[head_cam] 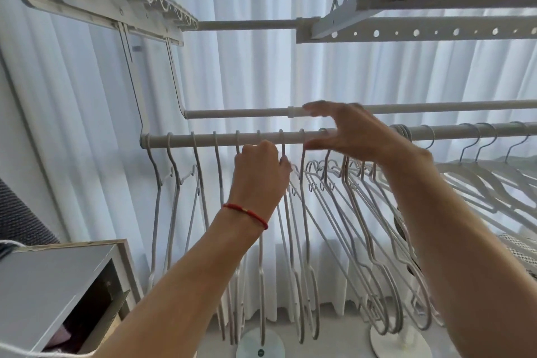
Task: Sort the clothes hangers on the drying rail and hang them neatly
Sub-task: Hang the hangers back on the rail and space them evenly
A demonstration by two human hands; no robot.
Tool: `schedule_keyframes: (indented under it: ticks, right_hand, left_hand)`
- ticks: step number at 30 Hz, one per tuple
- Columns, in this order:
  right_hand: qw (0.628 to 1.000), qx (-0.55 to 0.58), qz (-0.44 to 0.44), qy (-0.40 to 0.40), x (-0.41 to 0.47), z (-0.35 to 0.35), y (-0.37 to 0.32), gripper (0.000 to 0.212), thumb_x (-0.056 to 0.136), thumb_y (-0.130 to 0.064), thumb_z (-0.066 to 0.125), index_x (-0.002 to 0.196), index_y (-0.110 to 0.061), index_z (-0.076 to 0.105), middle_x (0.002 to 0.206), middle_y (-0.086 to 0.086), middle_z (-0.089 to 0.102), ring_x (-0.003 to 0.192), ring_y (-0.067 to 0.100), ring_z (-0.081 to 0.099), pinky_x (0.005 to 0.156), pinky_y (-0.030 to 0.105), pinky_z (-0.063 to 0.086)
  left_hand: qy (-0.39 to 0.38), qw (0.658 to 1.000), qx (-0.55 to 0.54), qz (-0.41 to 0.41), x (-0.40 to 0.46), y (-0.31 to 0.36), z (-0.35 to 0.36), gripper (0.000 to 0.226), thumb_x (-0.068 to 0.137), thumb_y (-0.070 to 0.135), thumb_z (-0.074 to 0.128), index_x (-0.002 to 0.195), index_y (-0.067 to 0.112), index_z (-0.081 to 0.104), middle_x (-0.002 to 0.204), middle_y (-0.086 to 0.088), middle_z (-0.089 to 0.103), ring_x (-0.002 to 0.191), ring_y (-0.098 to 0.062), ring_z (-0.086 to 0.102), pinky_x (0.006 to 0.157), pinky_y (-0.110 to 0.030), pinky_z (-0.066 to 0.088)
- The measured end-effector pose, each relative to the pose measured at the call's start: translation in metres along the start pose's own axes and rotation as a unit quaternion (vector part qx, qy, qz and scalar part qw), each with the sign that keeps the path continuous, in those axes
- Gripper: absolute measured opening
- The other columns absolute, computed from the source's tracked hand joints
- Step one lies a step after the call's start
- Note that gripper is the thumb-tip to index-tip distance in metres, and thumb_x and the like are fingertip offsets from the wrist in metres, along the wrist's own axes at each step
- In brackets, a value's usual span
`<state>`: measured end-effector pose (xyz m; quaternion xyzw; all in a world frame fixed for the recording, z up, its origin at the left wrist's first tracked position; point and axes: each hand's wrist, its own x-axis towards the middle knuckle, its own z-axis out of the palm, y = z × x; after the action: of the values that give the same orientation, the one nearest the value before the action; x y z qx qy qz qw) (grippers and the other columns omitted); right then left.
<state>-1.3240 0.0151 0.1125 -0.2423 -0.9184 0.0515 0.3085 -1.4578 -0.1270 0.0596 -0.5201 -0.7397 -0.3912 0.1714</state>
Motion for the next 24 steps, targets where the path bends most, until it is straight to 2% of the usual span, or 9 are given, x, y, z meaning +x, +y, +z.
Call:
schedule_keyframes:
  ticks: [3,6,7,9,12,15,18,21,24]
  right_hand:
    - [0.999,-0.019,0.017,0.03,-0.013,-0.029,0.025,0.064,0.081,-0.047,0.081,0.138,-0.026,0.059,0.135,-0.005,0.066,0.128,0.015,0.059,0.106,0.03,0.038]
    - [0.996,-0.07,0.049,-0.027,-0.025,-0.05,0.045,0.077,0.072,-0.068,0.073,0.138,-0.032,0.059,0.136,-0.011,0.064,0.127,0.015,0.058,0.109,0.04,0.042]
    - [0.994,-0.079,0.054,-0.05,-0.027,-0.053,0.05,0.077,0.073,-0.065,0.076,0.14,-0.034,0.056,0.139,-0.012,0.062,0.129,0.016,0.056,0.11,0.042,0.041]
    - [0.992,-0.085,0.05,-0.073,-0.028,-0.053,0.057,0.078,0.075,-0.052,0.084,0.144,-0.034,0.053,0.143,-0.011,0.06,0.134,0.017,0.053,0.112,0.04,0.038]
    - [0.992,-0.092,0.028,-0.077,-0.025,-0.05,0.062,0.079,0.077,-0.048,0.085,0.146,-0.032,0.051,0.144,-0.008,0.059,0.134,0.017,0.053,0.111,0.038,0.039]
    - [0.995,-0.058,-0.002,-0.086,-0.019,-0.046,0.065,0.076,0.078,-0.048,0.084,0.146,-0.031,0.053,0.143,-0.006,0.061,0.129,0.015,0.056,0.109,0.036,0.042]
    - [0.995,-0.041,-0.033,-0.082,-0.014,-0.041,0.068,0.068,0.079,-0.049,0.082,0.141,-0.032,0.058,0.133,-0.006,0.067,0.121,0.012,0.061,0.101,0.032,0.046]
    - [0.996,-0.004,-0.049,-0.068,-0.01,-0.036,0.075,0.058,0.077,-0.047,0.084,0.131,-0.031,0.068,0.112,-0.008,0.075,0.102,0.01,0.069,0.087,0.028,0.052]
    - [0.996,0.018,-0.069,-0.053,-0.008,-0.032,0.084,0.051,0.078,-0.044,0.084,0.126,-0.034,0.071,0.099,-0.014,0.074,0.09,0.005,0.068,0.077,0.023,0.049]
  left_hand:
    - [0.068,0.995,0.0,0.078,-0.01,0.003,-0.006,0.02,0.094,0.026,0.064,0.094,0.011,0.078,0.075,-0.003,0.076,0.072,-0.022,0.073,0.084,-0.037,0.058]
    - [0.08,0.99,-0.03,0.115,-0.011,0.014,-0.005,0.015,0.092,0.025,0.068,0.098,0.016,0.078,0.076,0.002,0.076,0.071,-0.016,0.071,0.085,-0.023,0.048]
    - [0.082,0.988,-0.024,0.133,-0.009,0.018,-0.004,0.014,0.091,0.024,0.069,0.098,0.016,0.078,0.077,0.003,0.075,0.07,-0.016,0.069,0.084,-0.018,0.042]
    - [0.074,0.981,-0.018,0.18,0.002,0.029,-0.001,0.012,0.09,0.02,0.069,0.097,0.014,0.076,0.082,0.0,0.072,0.074,-0.018,0.066,0.081,-0.023,0.046]
    - [0.033,0.973,0.017,0.227,0.03,0.047,0.006,0.025,0.089,0.022,0.067,0.111,0.014,0.074,0.103,-0.005,0.071,0.095,-0.023,0.065,0.084,-0.032,0.049]
    - [-0.075,0.973,0.053,0.21,0.057,0.06,0.015,0.044,0.085,0.034,0.069,0.125,0.016,0.067,0.116,-0.006,0.069,0.108,-0.026,0.064,0.091,-0.04,0.052]
    - [-0.156,0.957,0.122,0.21,0.075,0.068,0.024,0.045,0.081,0.045,0.074,0.116,0.017,0.069,0.105,-0.003,0.072,0.099,-0.024,0.066,0.086,-0.037,0.052]
    - [-0.179,0.952,0.136,0.208,0.084,0.069,0.032,0.035,0.08,0.047,0.075,0.099,0.017,0.074,0.09,-0.003,0.07,0.087,-0.023,0.065,0.08,-0.035,0.052]
    - [-0.176,0.956,0.116,0.202,0.086,0.067,0.036,0.028,0.077,0.044,0.077,0.091,0.019,0.075,0.082,0.001,0.07,0.079,-0.019,0.065,0.076,-0.036,0.054]
